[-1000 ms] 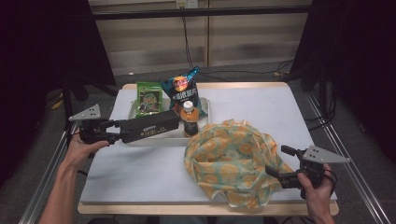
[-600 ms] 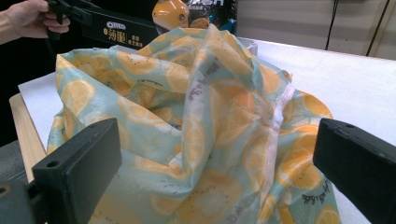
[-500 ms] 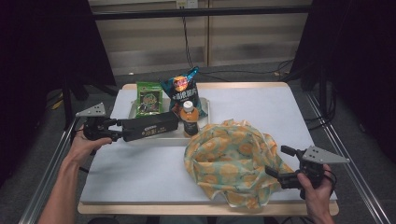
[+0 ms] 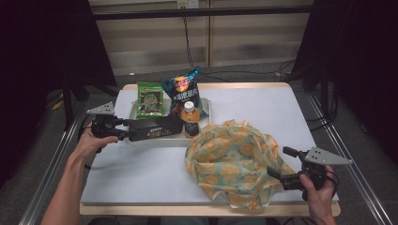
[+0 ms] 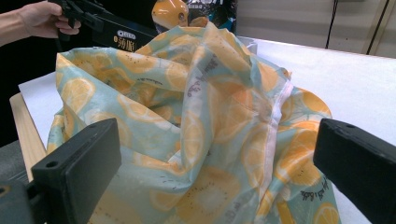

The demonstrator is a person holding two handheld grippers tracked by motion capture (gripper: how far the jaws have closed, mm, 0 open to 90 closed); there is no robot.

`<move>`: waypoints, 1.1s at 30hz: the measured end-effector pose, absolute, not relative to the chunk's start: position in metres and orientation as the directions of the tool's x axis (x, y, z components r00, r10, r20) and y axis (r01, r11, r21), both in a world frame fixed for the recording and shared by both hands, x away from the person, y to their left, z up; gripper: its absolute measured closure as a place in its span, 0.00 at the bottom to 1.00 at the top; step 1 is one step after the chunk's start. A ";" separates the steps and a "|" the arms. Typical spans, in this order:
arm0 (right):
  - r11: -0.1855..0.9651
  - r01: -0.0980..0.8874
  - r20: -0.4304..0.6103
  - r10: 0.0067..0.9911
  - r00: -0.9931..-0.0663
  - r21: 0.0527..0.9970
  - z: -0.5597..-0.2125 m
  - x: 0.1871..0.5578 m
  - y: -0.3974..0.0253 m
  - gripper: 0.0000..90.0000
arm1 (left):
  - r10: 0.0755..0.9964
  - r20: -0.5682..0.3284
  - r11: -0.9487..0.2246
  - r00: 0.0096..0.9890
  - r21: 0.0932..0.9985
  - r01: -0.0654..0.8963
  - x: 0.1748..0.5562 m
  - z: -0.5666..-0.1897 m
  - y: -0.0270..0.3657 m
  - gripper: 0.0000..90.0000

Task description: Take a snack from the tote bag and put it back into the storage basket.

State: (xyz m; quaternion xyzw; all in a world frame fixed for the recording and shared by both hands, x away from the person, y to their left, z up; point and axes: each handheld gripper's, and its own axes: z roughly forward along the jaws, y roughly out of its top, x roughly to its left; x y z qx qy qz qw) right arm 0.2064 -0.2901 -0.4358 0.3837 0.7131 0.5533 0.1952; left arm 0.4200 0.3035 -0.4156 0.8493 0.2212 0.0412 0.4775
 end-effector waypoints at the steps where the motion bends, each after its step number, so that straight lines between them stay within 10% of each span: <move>1: 0.094 0.330 0.145 0.764 -0.629 0.939 -0.436 0.206 -0.290 0.00 | 0.409 -0.138 -0.456 0.902 0.826 0.333 0.421 -0.416 0.303 0.48; 33: 0.102 0.341 0.146 0.763 -0.629 0.934 -0.439 0.207 -0.292 0.00 | 0.529 -0.157 -0.482 0.834 0.754 0.447 0.444 -0.424 0.293 0.37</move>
